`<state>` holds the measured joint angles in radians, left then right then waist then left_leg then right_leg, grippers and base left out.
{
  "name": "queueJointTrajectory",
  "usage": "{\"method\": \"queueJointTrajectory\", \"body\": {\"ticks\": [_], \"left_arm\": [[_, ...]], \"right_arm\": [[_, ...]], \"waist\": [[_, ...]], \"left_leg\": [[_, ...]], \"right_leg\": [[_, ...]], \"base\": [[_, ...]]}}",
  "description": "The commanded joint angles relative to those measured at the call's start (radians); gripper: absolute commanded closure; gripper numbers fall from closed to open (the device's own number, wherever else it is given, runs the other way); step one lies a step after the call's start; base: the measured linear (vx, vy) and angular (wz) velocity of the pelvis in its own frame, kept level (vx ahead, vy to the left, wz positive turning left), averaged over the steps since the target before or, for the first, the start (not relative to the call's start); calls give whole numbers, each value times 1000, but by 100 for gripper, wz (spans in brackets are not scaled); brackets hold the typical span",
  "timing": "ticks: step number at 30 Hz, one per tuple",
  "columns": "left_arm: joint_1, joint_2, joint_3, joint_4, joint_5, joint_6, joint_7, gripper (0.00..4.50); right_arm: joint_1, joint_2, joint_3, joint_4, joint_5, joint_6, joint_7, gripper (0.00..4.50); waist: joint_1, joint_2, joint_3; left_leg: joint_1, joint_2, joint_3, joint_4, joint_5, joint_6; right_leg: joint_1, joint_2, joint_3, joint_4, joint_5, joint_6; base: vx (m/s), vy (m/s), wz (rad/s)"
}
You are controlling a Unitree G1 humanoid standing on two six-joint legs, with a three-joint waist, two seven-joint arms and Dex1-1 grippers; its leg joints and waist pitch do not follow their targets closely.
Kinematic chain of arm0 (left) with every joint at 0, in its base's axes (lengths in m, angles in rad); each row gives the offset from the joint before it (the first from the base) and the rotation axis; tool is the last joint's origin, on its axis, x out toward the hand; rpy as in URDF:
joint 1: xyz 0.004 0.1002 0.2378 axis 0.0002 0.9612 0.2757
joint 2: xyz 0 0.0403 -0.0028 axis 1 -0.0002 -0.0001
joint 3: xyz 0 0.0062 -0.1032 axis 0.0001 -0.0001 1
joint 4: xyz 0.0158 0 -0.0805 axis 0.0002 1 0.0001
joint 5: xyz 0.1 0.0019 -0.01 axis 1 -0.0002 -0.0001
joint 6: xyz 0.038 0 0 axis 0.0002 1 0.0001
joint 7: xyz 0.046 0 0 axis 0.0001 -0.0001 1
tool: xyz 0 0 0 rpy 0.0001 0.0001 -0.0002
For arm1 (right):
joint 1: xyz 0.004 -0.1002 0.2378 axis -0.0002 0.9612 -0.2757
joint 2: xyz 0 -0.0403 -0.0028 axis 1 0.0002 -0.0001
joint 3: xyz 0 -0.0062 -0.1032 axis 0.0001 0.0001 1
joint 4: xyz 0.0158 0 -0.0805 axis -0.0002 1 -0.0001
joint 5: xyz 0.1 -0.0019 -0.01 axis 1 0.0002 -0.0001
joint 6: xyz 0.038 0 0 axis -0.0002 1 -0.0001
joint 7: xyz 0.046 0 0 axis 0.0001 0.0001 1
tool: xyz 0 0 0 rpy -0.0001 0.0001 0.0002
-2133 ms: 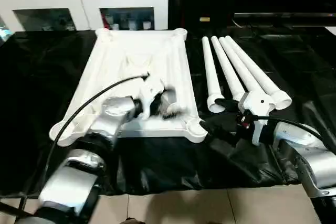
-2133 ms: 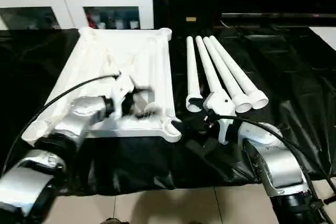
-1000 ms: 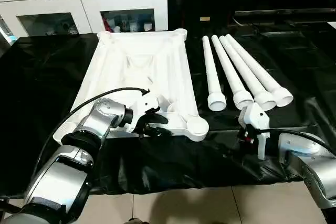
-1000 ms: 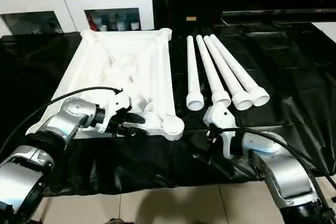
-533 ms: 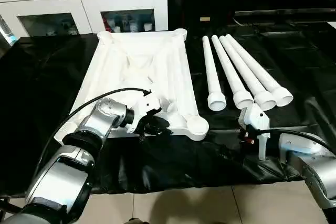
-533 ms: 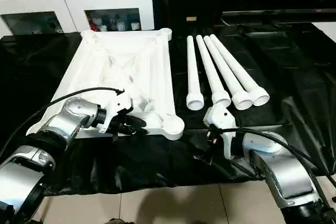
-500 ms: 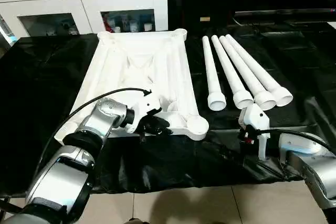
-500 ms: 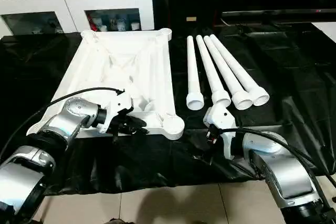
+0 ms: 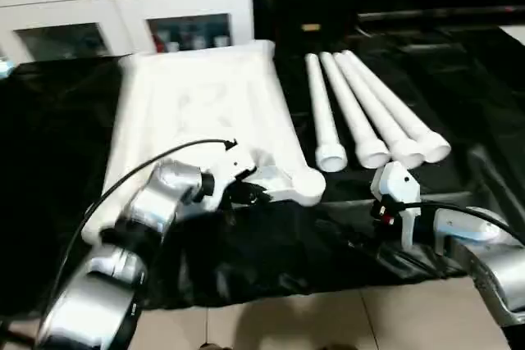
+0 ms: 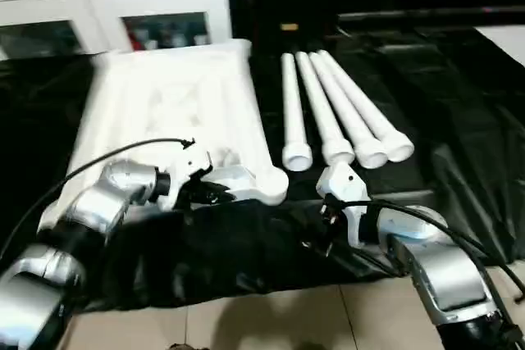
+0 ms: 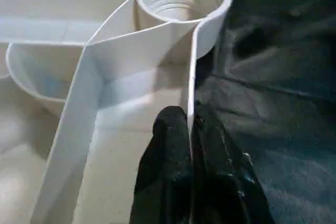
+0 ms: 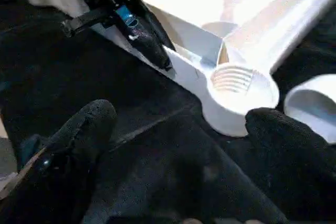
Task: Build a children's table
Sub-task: Move table base
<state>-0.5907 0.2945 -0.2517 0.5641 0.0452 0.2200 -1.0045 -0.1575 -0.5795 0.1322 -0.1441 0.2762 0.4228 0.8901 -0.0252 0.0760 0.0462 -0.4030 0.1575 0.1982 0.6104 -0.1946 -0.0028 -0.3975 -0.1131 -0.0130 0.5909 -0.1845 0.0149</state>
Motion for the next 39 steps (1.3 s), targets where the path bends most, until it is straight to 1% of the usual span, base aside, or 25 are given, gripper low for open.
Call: {"method": "queueJointTrajectory", "body": {"ticks": [1,5,6,10,11,14,15,16,18,19,20,21,22,23,24,26,28,29,30,31,35,36,37,38,39], "left_arm": [[35,16,28,-52,11,51,51,447],[68,22,29,-117,9,96,69,447],[80,27,27,-141,11,109,72,447],[99,43,24,-180,8,120,63,447],[104,51,22,-192,7,122,55,447],[124,72,15,-244,15,157,60,447],[122,78,23,-243,24,163,90,422],[120,85,25,-244,26,158,91,394],[119,91,39,-263,15,167,96,392],[118,94,48,-274,3,171,90,392],[117,97,59,-288,-10,179,85,381],[116,99,65,-292,-14,178,86,365],[115,96,81,-296,-27,177,92,365],[114,94,95,-303,-39,178,97,365],[112,94,110,-314,-54,183,97,365],[108,90,141,-332,-77,204,115,329],[110,90,166,-365,-103,237,117,324],[113,93,165,-371,-104,238,114,320],[124,102,161,-393,-103,229,114,308],[135,107,163,-413,-108,227,117,294],[160,107,197,-453,-124,201,146,294],[160,101,214,-458,-119,192,176,294],[161,93,237,-475,-111,177,223,294],[162,89,245,-485,-109,177,241,294],[167,90,253,-498,-110,185,251,274]], "right_arm": [[-1,5,7,-14,-5,-12,-8,0],[-8,11,12,-4,-8,-17,-10,0],[-11,14,14,0,-10,-19,-10,0],[-16,18,17,4,-11,-20,-8,0],[-18,19,18,4,-11,-20,-7,0],[-22,19,17,7,-9,-20,-4,0],[-24,20,14,9,-9,-20,-1,0],[-26,21,11,10,-7,-22,0,0],[-32,26,2,11,3,-19,0,0],[-37,30,-3,12,9,-18,0,0],[-44,35,-9,14,18,-15,-1,0],[-48,36,-10,16,21,-12,0,0],[-54,37,-10,19,23,-12,2,0],[-59,39,-10,22,26,-11,2,0],[-68,43,-12,27,32,-4,3,0],[-82,49,-13,33,41,6,4,0],[-96,59,-12,37,51,19,5,0],[-98,61,-12,37,52,20,5,0],[-106,71,-12,39,58,25,1,0],[-113,81,-10,41,58,23,-4,0],[-138,118,-4,59,30,18,-61,0],[-167,137,-7,93,1,29,-116,0],[-256,201,-43,212,-33,78,-260,0],[-300,233,-66,272,-39,101,-326,0],[-325,256,-81,306,-39,115,-368,0]], "waist": [[7,-10,-62],[13,-10,-62],[13,-12,-61],[13,-9,-59],[12,-13,-60],[11,-9,-61],[12,-13,-61],[13,-12,-61],[12,-11,-61],[11,-23,-62],[13,-29,-62],[17,-21,-61],[16,-28,-60],[19,-24,-60],[21,-34,-61],[26,-28,-61],[31,-41,-60],[37,-37,-61],[40,-41,-61],[41,-38,-62],[46,-40,-64],[47,-42,-64],[46,-52,-63],[44,-74,-62],[46,-60,-60]], "left_leg": [[18,61,-34,-88,-224,83],[26,62,-31,-87,-226,80],[26,63,-30,-88,-230,78],[27,62,-31,-92,-256,61],[26,62,-31,-92,-257,58],[26,61,-31,-91,-246,61],[27,61,-30,-90,-243,63],[27,60,-30,-90,-242,64],[26,60,-30,-89,-237,64],[26,60,-28,-88,-234,67],[25,59,-28,-87,-228,72],[28,60,-28,-86,-225,73],[27,61,-27,-86,-223,74],[28,60,-27,-86,-219,72],[28,61,-25,-86,-221,69],[29,60,-26,-86,-216,66],[30,61,-25,-86,-215,65],[31,61,-27,-87,-201,62],[32,62,-26,-87,-196,62],[31,62,-27,-86,-182,63],[31,60,-23,-84,-144,67],[32,58,-23,-82,-143,62],[31,57,-21,-82,-148,61],[21,51,-22,-81,-137,55],[29,53,-23,-84,-168,30]], "right_leg": [[46,-33,6,-62,-98,-271],[39,-28,7,-65,-134,-268],[38,-27,7,-66,-139,-267],[36,-25,7,-68,-173,-253],[36,-25,8,-67,-169,-250],[35,-24,8,-65,-148,-249],[35,-25,8,-64,-150,-250],[35,-25,8,-65,-152,-250],[36,-25,8,-64,-149,-248],[35,-24,8,-65,-147,-248],[35,-25,9,-65,-156,-248],[34,-28,10,-64,-171,-249],[32,-26,10,-65,-177,-248],[32,-26,10,-64,-184,-247],[31,-24,9,-65,-189,-245],[31,-25,10,-62,-190,-245],[28,-24,10,-63,-204,-241],[29,-26,11,-58,-195,-240],[28,-25,10,-59,-188,-239],[28,-24,10,-55,-159,-239],[28,-20,9,-49,-94,-246],[28,-21,9,-48,-98,-248],[27,-20,9,-51,-110,-248],[31,-26,10,-45,-149,-250],[23,-28,11,-55,-225,-242]], "base": [[0,0,0],[0,0,0],[0,0,0],[0,0,0],[0,0,0],[0,0,0],[0,0,0],[0,0,0],[0,0,0],[0,0,0],[0,0,0],[0,0,0],[0,0,0],[0,0,0],[0,0,0],[0,0,0],[0,0,0],[0,0,0],[0,0,0],[0,0,0],[0,0,0],[0,0,0],[0,0,0],[0,0,0],[0,0,0]]}}
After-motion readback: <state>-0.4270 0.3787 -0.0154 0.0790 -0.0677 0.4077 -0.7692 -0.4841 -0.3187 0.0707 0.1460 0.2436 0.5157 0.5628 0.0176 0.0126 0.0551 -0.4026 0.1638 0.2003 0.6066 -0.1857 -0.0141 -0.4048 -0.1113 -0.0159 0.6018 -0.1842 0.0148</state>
